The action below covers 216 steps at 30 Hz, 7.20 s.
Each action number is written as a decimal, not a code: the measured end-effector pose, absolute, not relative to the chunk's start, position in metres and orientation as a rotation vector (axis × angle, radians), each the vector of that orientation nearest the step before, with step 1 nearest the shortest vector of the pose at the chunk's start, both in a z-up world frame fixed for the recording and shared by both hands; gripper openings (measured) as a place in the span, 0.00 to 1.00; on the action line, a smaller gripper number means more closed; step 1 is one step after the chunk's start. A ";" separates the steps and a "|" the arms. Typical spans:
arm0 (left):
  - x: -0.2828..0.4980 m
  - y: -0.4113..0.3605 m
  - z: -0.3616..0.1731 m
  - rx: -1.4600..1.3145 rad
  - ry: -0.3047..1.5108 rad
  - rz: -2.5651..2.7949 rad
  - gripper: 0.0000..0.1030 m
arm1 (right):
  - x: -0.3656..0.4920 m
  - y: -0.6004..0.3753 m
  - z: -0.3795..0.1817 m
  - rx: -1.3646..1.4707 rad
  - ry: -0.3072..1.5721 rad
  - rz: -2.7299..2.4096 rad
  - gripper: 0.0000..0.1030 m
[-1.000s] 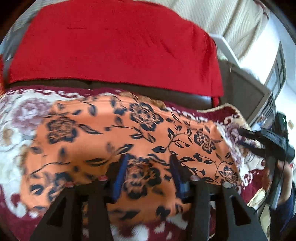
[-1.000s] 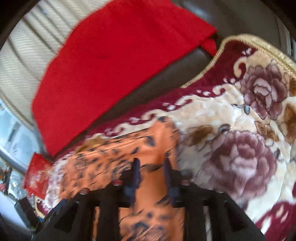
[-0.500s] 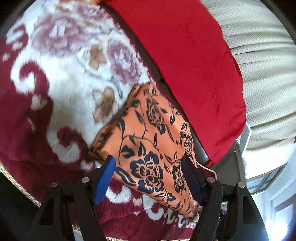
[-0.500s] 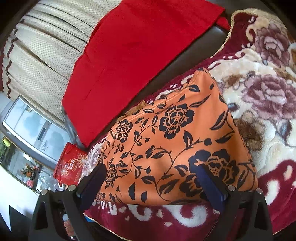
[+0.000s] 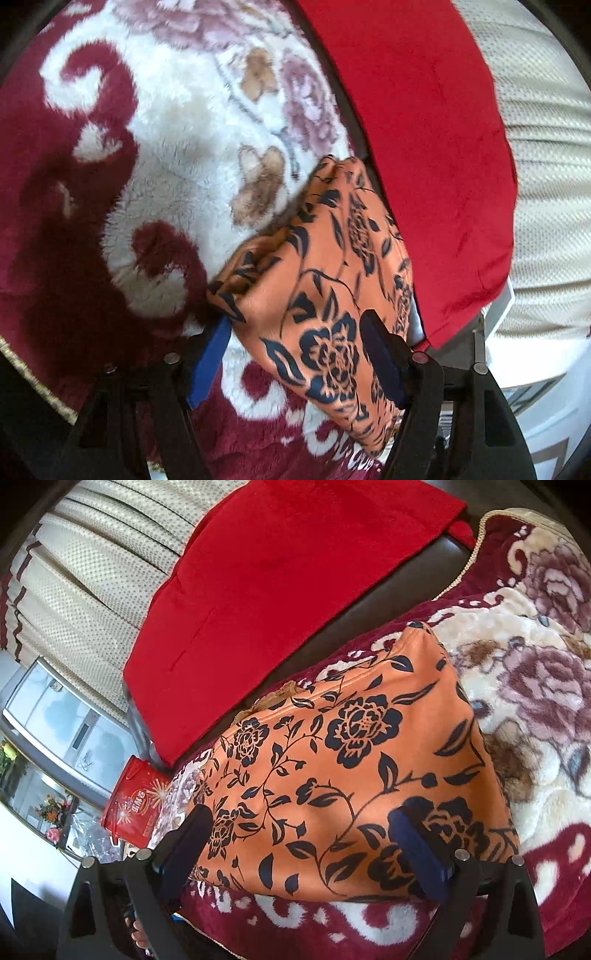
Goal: Fold small clothes
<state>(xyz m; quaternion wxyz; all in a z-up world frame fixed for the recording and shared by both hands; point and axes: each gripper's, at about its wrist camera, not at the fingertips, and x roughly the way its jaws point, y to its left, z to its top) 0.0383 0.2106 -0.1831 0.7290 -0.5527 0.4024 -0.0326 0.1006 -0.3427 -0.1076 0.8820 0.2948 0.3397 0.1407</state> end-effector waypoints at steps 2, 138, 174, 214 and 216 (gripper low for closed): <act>0.043 0.211 -0.185 -1.206 0.894 -0.051 0.27 | 0.104 -0.343 -0.108 0.615 0.710 0.289 0.95; 0.085 0.046 -0.119 -0.138 0.836 -0.085 0.75 | 0.102 -0.374 -0.129 0.758 0.744 -0.004 0.11; 0.183 0.135 -0.056 -0.575 0.827 -0.547 0.15 | 0.122 -0.064 -0.085 -0.024 0.680 0.362 0.10; 0.078 0.184 -0.081 -0.469 0.772 -0.400 0.66 | 0.052 -0.146 -0.092 0.295 0.646 0.560 0.68; 0.079 0.170 -0.098 -0.370 0.845 -0.323 0.21 | 0.053 -0.177 -0.083 0.354 0.619 0.524 0.68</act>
